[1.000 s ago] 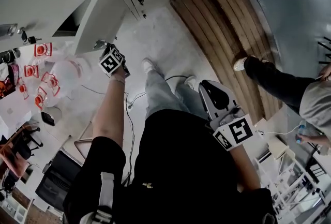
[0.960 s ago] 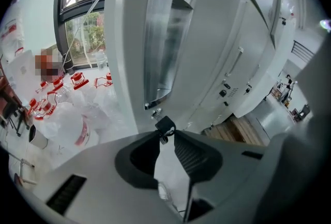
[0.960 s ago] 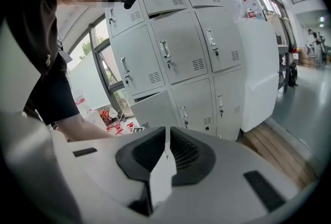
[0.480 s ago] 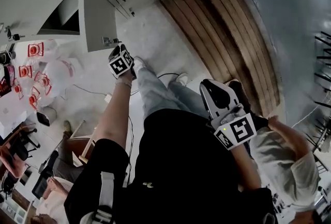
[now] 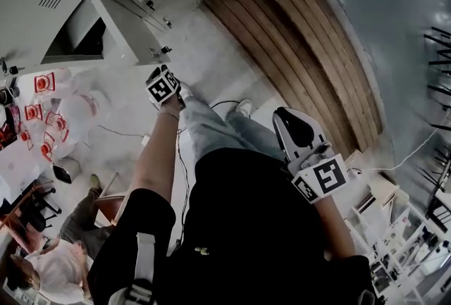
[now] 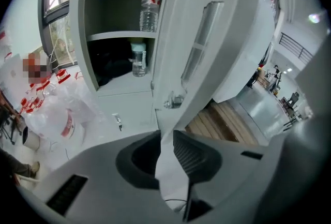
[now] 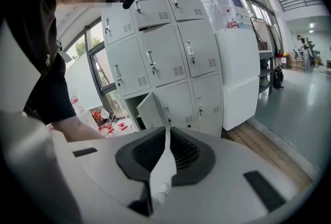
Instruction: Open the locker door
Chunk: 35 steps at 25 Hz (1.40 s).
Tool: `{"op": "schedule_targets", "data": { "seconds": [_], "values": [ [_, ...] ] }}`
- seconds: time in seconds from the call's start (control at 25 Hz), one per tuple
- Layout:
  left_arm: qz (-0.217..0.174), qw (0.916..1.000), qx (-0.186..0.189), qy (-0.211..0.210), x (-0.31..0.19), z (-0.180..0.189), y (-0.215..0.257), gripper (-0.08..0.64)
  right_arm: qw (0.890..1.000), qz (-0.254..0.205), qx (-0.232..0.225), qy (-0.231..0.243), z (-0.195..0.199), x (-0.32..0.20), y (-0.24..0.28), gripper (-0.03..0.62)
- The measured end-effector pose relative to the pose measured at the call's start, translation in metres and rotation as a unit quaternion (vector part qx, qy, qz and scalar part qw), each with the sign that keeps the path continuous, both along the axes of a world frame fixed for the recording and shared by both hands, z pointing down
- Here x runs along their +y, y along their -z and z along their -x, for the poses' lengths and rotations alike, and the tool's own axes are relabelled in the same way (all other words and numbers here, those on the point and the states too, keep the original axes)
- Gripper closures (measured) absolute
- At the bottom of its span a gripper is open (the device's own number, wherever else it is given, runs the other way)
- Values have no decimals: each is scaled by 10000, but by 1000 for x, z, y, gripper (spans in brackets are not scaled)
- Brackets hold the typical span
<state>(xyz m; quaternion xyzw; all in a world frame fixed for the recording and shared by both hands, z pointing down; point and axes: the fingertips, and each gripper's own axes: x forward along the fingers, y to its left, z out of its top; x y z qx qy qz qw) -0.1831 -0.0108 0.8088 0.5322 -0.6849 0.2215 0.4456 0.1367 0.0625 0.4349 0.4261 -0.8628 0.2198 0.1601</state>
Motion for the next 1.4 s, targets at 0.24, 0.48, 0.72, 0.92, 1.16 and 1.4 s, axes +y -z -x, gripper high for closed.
{"op": "schedule_targets", "data": {
  "seconds": [0.24, 0.48, 0.72, 0.92, 1.16, 1.4],
  "values": [
    [-10, 9968, 194, -776, -29, -35, 2, 476, 9995, -25, 6, -318, -2, -6, 2, 546],
    [-77, 9912, 420, -1253, -63, -64, 10, 476, 9979, -37, -43, -638, -1, -14, 4, 547],
    [-249, 9827, 433, -1781, -84, -87, 32, 482, 9954, -69, -160, -942, -3, -19, 8, 548],
    [-400, 9757, 444, -2110, -84, -97, 59, 482, 9936, -149, -327, -1073, 0, -23, 14, 548],
    [-688, 9698, 624, -2254, -72, -102, 122, 482, 9926, -248, -512, -1072, 8, -35, 20, 548],
    [-1011, 9626, 866, -2358, -51, -105, 197, 482, 9939, -448, -708, -720, 31, -52, 30, 548]
  ]
}}
